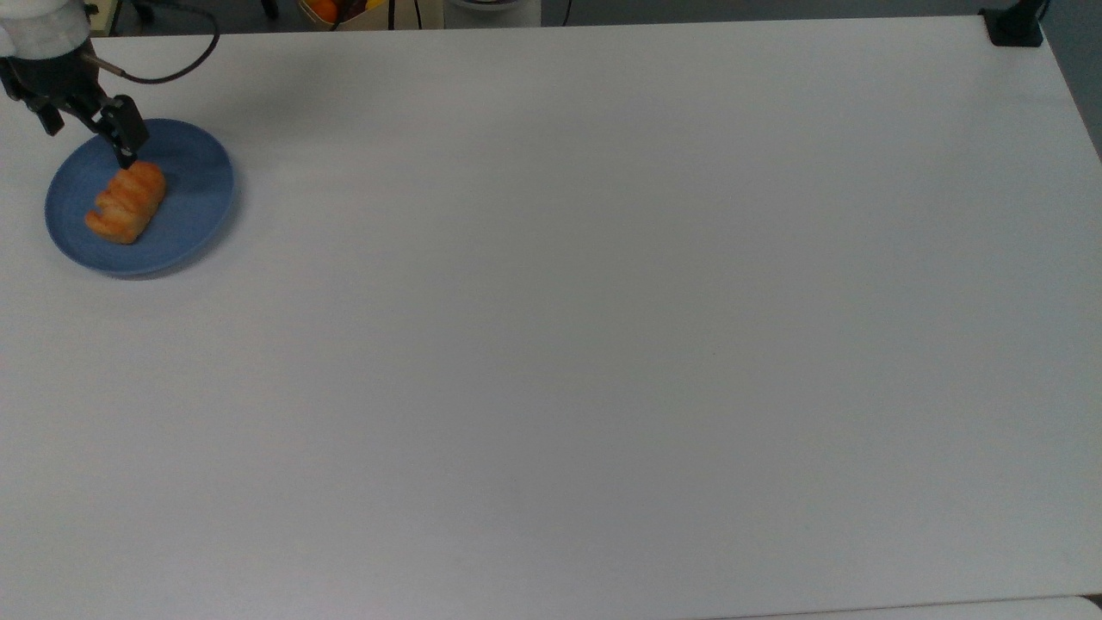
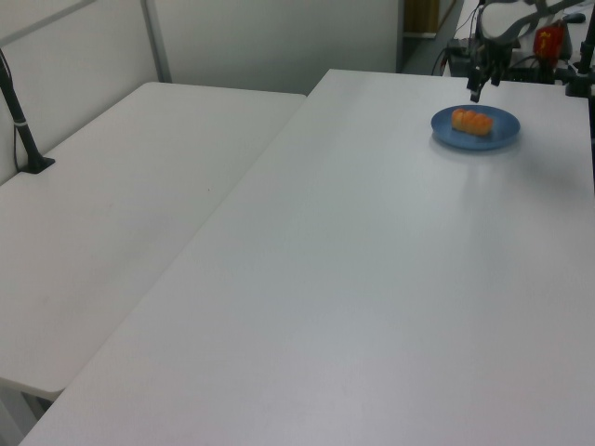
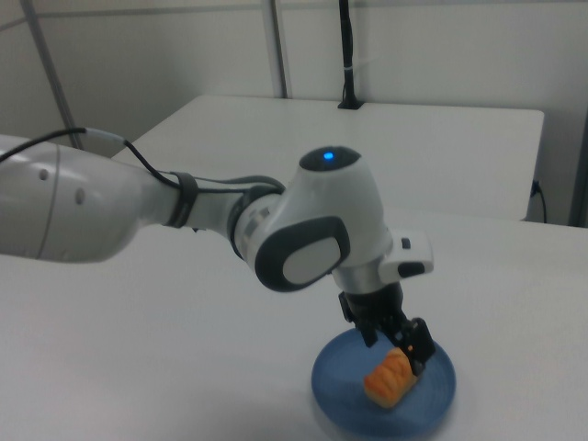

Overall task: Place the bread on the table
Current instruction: 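Close the gripper on the orange bread roll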

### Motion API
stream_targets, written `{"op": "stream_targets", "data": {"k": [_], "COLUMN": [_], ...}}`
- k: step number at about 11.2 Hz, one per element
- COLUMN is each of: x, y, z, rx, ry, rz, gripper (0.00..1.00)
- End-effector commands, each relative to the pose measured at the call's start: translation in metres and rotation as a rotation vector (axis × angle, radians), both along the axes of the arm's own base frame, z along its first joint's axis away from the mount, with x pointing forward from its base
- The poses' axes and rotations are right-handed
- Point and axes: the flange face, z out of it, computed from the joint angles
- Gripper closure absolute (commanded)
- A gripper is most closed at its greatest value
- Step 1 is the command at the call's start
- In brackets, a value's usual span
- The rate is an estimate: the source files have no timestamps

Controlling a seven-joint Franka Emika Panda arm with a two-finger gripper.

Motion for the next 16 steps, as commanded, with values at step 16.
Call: {"op": "stream_targets", "data": {"k": [16], "x": [0.019], "y": [0.005], "z": [-0.072], "rx": [-0.017], "ry": [-0.018], "rz": [0.005], "gripper": [0.12]}}
